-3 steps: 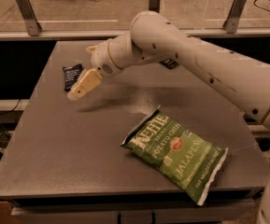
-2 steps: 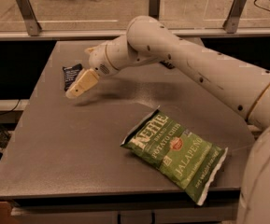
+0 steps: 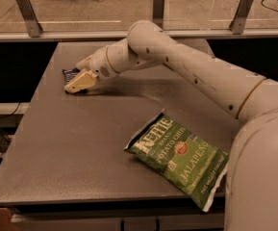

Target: Pick rxbar blueberry

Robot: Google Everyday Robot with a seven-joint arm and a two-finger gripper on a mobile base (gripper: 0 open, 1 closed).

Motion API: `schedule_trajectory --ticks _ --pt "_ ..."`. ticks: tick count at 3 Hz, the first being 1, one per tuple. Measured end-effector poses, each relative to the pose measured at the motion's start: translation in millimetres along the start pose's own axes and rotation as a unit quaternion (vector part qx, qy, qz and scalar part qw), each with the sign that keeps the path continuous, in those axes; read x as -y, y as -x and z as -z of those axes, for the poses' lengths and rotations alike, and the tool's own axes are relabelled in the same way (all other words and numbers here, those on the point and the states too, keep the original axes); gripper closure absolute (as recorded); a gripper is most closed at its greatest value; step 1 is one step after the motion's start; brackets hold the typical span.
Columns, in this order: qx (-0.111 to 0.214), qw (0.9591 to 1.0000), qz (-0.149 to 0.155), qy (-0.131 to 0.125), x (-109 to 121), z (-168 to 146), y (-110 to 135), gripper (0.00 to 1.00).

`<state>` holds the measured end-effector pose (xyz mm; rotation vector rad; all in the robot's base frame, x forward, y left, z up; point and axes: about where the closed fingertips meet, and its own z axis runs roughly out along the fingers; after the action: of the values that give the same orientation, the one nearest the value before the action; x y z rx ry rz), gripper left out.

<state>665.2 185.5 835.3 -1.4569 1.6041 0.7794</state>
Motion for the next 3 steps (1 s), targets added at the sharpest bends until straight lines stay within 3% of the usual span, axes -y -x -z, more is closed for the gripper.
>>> schedule_trajectory --ticks 2,3 --pt "0.007 0.9998 0.005 0.017 -6.4 -4.0 10.2 0.87" --pt "0.025 0.9989 0.038 0.007 -9.6 21.5 36.2 1.0"
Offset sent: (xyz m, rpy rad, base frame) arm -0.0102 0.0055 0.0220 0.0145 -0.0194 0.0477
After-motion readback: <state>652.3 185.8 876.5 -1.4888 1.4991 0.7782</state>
